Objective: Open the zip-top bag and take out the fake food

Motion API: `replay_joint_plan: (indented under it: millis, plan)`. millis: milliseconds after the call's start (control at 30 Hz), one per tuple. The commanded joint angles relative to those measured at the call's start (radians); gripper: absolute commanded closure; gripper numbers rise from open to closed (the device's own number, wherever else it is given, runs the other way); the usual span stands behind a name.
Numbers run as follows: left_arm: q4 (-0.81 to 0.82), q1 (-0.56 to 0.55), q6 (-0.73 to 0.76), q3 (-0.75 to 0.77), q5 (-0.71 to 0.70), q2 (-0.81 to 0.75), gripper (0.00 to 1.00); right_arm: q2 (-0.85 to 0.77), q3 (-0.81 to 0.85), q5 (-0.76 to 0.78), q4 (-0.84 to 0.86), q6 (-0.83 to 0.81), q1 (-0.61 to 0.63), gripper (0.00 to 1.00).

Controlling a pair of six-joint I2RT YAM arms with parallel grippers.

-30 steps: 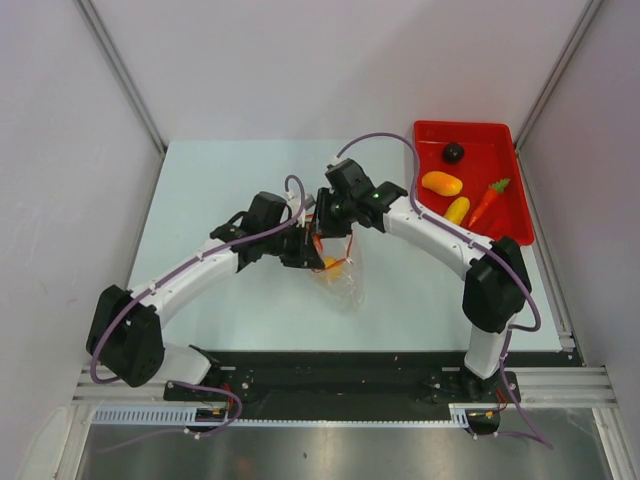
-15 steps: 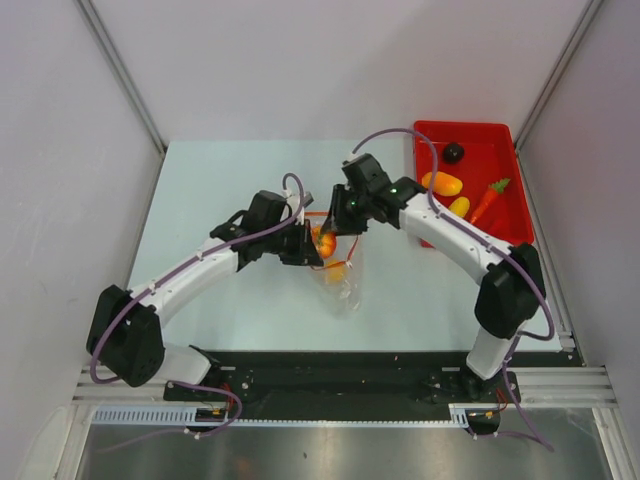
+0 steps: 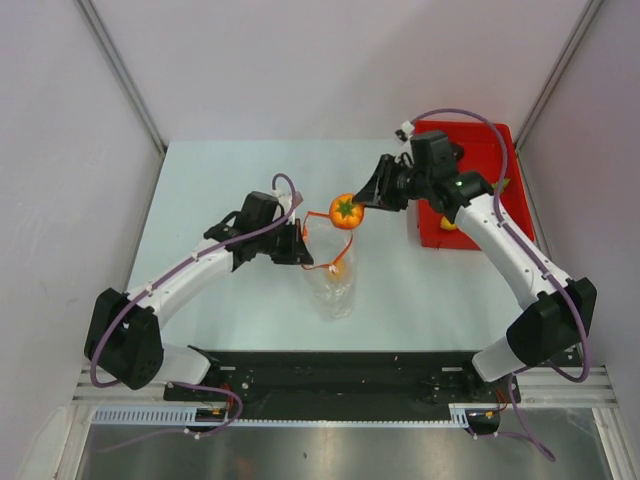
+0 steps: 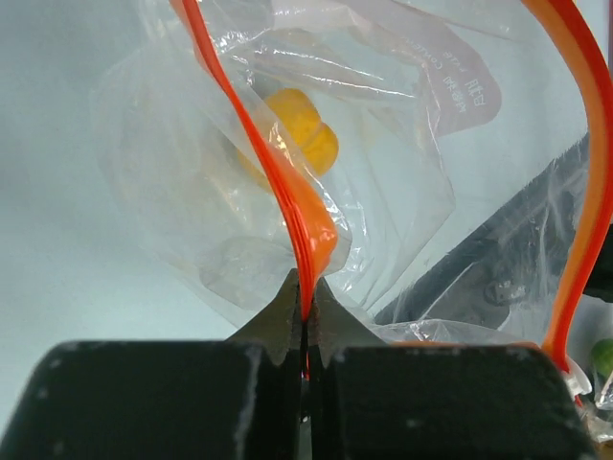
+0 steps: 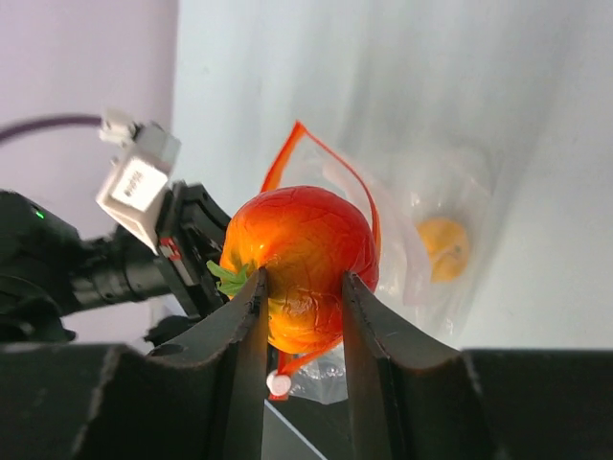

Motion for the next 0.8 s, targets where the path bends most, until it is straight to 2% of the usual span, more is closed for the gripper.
replay_joint_plan:
  millis: [0, 300, 433, 567, 767]
  plan:
    - [-0.015, 0.002, 0.053, 0.061, -0.007, -0.001, 1.0, 0.004, 0.012, -0.087, 0.142, 0.069, -0.137, 1.0]
    - [-0.068, 0.002, 0.137, 0.121, -0.013, -0.024, 1.0, 0.131, 0.028, 0.042, 0.256, 0.049, -0.502, 1.0]
    - [-0.085, 0.003, 0.159, 0.141, 0.008, -0.014, 1.0, 0.264, 0.048, 0.09, 0.271, 0.026, -0.629, 1.0]
    - [-0.096, 0.002, 0.156, 0.154, 0.021, -0.008, 1.0, 0.382, 0.091, 0.133, 0.29, 0.023, -0.711, 1.0]
    - [-0.121, 0.002, 0.162, 0.184, -0.021, 0.01, 1.0, 0.594, 0.297, 0.177, 0.238, 0.006, -0.763, 1.0]
